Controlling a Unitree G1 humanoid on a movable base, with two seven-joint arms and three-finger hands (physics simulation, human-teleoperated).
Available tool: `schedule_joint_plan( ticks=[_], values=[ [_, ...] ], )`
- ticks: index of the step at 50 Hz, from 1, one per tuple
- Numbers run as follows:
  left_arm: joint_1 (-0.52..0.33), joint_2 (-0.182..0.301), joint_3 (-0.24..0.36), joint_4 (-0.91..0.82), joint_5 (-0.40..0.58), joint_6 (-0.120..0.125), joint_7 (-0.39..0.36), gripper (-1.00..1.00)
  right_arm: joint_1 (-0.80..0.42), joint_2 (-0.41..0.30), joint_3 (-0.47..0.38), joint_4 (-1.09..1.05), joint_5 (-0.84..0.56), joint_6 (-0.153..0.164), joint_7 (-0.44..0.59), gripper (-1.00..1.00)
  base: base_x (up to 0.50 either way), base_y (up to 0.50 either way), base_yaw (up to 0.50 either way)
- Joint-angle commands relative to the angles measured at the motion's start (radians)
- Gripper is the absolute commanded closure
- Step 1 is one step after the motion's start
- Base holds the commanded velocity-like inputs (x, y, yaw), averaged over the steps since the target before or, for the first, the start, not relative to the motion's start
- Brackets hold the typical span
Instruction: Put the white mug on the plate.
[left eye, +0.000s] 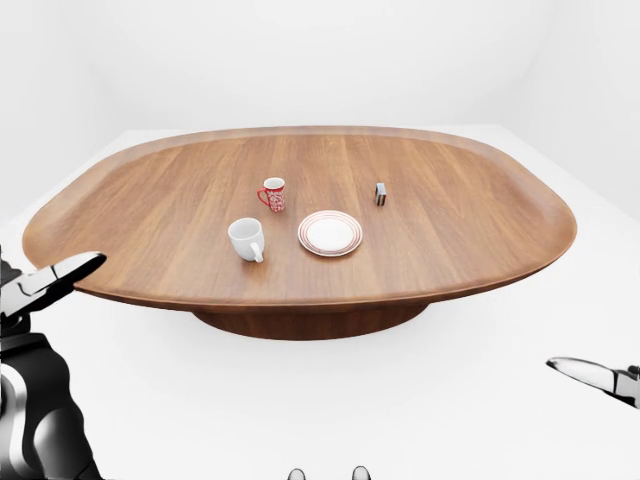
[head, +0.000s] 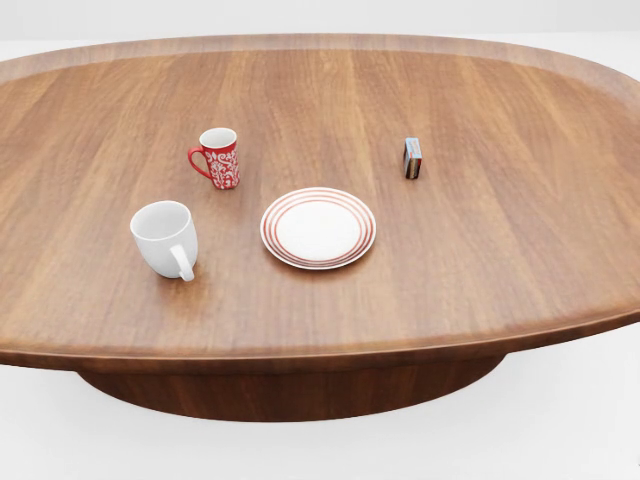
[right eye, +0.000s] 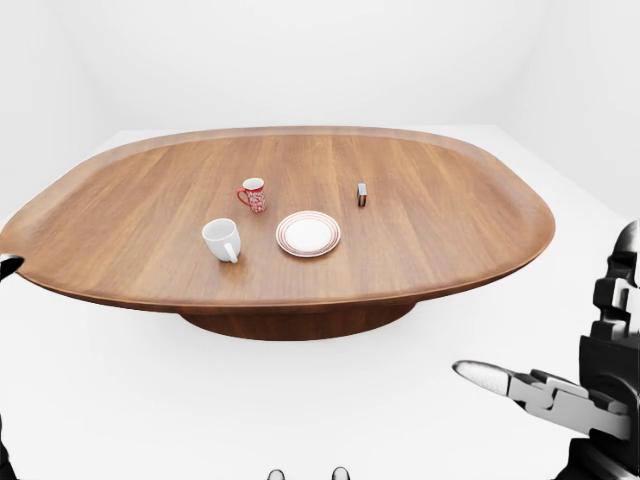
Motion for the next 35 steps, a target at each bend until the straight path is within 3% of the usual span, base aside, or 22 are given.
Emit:
schedule_joint_plan(
  ticks=[1, 8, 14, 22, 35],
  values=[
    [0.002, 0.055, 0.073, -0.015, -0.100, 0.000, 0.090, -1.00, 0.075, -0.009, -0.098, -0.062, 0.109, 0.000, -0.006, -1.00, 0.00, 0.00, 0.00],
    [-0.004, 0.054, 0.066, 0.002, -0.088, 0.000, 0.097, -1.00, 0.055, 0.041, -0.105, -0.062, 0.072, 0.000, 0.045, -1.00, 0.00, 0.00, 0.00],
    [-0.003, 0.054, 0.065, -0.004, -0.079, 0.000, 0.098, -1.00, 0.070, 0.011, -0.095, -0.062, 0.095, 0.000, 0.020, -1.00, 0.00, 0.00, 0.00],
    [-0.008, 0.049, 0.047, 0.015, -0.063, 0.000, 0.097, -1.00, 0.063, 0.022, -0.076, -0.062, 0.069, 0.000, 0.034, -1.00, 0.00, 0.00, 0.00],
    [-0.008, 0.055, 0.057, 0.000, -0.076, 0.000, 0.106, -1.00, 0.060, 0.027, -0.067, -0.062, 0.052, 0.000, 0.047, -1.00, 0.25, 0.00, 0.00]
  ],
)
